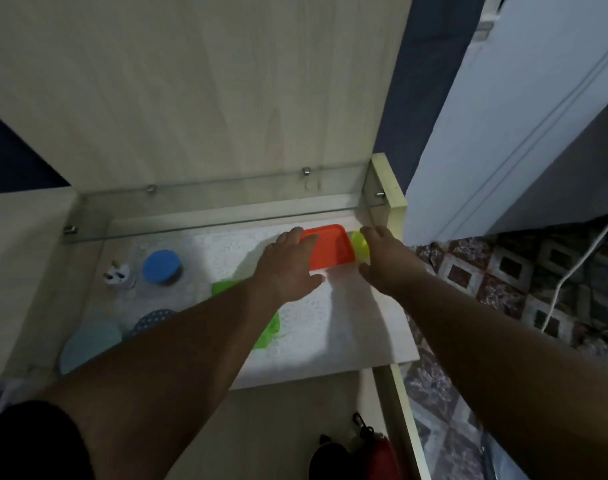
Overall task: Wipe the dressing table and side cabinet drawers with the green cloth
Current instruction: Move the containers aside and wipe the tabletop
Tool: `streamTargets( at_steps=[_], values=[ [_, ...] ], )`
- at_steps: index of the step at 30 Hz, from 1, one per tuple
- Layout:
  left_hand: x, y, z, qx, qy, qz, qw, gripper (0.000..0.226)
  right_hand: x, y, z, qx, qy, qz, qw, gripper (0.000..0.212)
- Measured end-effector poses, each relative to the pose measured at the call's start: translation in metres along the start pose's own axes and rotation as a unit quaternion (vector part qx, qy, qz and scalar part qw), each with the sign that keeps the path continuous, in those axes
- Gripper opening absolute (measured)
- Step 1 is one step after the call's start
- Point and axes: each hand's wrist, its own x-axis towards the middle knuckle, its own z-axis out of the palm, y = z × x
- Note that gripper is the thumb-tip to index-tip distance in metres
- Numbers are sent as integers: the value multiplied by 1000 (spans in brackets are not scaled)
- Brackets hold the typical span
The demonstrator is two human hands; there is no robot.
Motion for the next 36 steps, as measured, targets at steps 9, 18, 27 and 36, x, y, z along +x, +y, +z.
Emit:
streamTargets(
  at_steps=[9,18,27,36],
  values=[
    [33,-22,20,-13,-61,-2,998,86,36,9,17,-63,-52,29,996,60],
    [-60,4,18,-58,-49,22,997,97,-52,15,29,67,-31,33,997,75],
    [-224,9,81,-54,-53,89,993,89,-183,36,98,94,-157,-13,983,80],
    [-214,6,135,15,-110,42,993,87,-165,32,138,-133,-162,21,978,78]
  ],
)
